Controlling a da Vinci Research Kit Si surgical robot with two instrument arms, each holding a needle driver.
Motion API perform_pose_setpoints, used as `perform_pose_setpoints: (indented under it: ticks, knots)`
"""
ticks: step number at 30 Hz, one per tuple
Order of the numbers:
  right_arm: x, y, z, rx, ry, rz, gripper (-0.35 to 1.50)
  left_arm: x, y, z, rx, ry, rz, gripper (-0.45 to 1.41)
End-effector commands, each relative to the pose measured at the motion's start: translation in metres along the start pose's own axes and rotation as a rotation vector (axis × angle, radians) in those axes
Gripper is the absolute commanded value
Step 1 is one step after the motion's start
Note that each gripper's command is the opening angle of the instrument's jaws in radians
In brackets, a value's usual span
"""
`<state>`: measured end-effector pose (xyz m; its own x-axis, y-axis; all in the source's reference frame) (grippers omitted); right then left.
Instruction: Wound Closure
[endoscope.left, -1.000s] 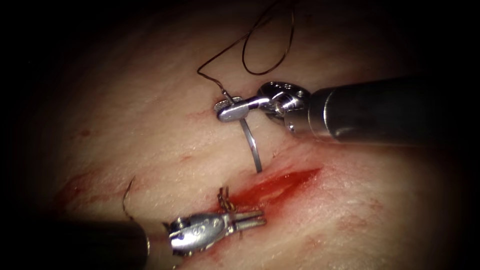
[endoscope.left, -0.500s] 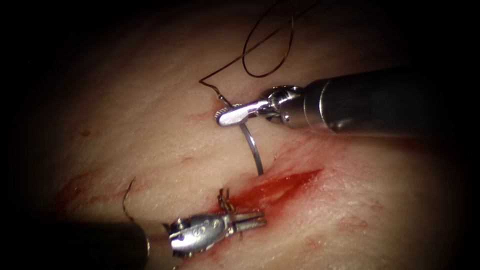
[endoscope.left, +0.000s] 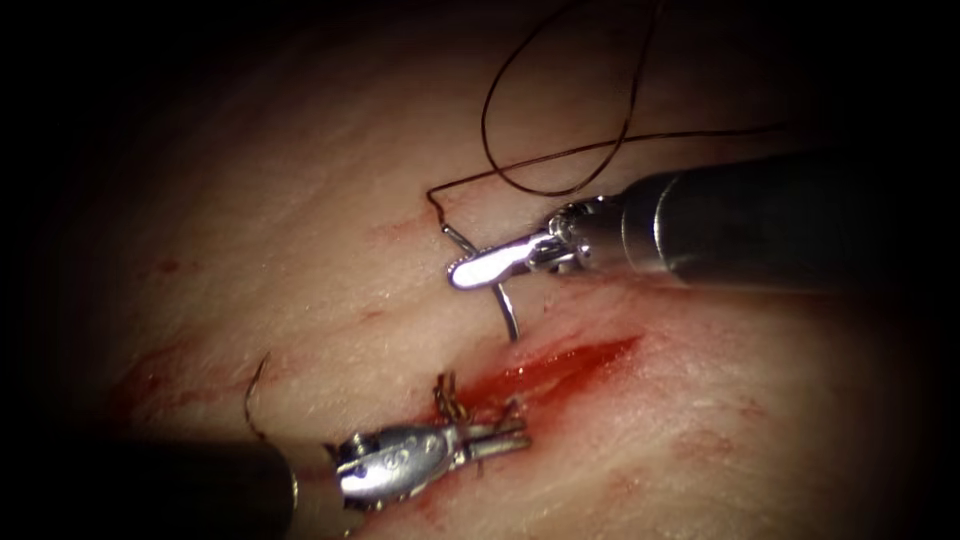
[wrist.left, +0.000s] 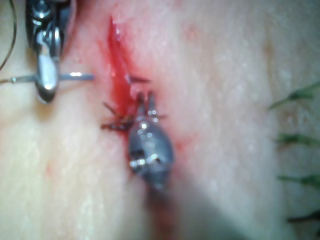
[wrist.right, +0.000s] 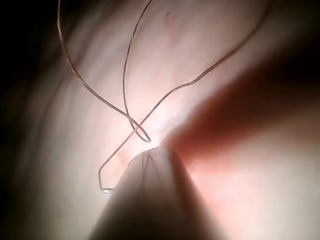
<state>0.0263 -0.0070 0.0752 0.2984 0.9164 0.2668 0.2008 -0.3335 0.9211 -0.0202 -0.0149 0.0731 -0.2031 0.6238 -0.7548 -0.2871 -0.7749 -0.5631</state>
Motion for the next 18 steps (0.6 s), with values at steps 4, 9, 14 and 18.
perform_pose_setpoints:
  ticks: [4, 9, 14, 18]
  knots:
    - [-0.0008, 0.0007, 0.0010, 0.004, -0.009, 0.002, -0.35, -0.0007, 0.0003, 0.0006, -0.003, 0.000, -0.003, 0.11]
    - [-0.0020, 0.0010, 0.0017, 0.007, -0.015, 0.000, -0.35, -0.0007, 0.0002, 0.0005, -0.007, -0.001, -0.002, 0.11]
    - [-0.0044, 0.0013, 0.0023, 0.002, -0.054, 0.049, -0.35, -0.0007, 0.0002, 0.0005, -0.008, -0.001, -0.002, 0.11]
    - [-0.0061, 0.0011, 0.0020, -0.004, -0.071, 0.066, -0.35, -0.0008, 0.0002, 0.0005, -0.008, -0.001, -0.002, 0.11]
